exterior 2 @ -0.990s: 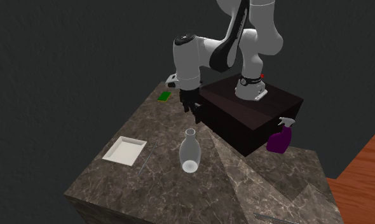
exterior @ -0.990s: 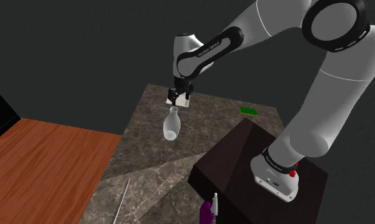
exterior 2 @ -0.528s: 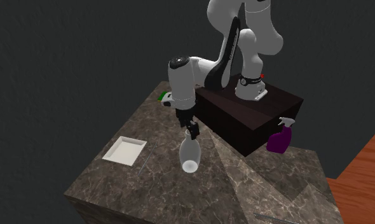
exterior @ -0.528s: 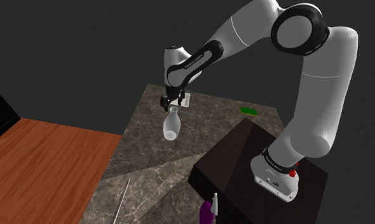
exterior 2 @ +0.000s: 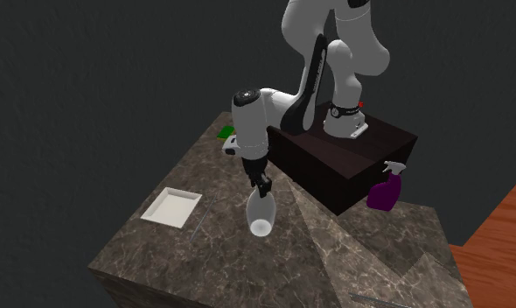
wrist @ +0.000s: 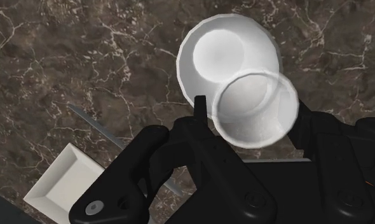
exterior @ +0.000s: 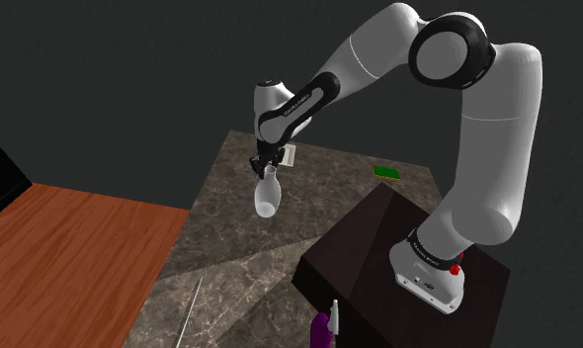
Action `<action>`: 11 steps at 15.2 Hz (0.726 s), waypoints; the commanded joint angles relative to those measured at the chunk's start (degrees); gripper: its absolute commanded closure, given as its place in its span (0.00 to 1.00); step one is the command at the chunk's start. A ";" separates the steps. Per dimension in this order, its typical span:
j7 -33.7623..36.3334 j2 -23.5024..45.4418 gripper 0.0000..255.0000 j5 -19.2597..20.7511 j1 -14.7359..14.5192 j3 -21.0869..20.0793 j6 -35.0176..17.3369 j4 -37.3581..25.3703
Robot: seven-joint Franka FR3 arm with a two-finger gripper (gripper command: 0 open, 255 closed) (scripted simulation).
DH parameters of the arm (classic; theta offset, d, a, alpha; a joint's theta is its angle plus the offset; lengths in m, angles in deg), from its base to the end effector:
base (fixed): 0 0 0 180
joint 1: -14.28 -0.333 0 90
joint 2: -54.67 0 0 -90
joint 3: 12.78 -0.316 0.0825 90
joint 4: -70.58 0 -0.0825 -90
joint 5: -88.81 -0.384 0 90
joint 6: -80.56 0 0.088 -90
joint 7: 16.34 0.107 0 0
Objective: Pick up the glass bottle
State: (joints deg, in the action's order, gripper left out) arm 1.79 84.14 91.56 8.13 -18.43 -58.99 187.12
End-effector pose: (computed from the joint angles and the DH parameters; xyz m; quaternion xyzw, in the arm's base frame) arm 0.5738 0.1197 0.1804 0.9976 -0.0410 -0.0555 0.0045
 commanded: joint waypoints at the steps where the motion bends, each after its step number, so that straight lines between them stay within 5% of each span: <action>1: 0.02 0.10 1.00 0.00 -0.03 -0.01 -0.08 0.00; 11: -0.07 -1.83 1.00 -0.23 0.08 -0.20 1.59 0.26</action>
State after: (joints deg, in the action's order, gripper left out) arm 1.75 82.83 91.40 8.18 -18.57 -57.94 187.41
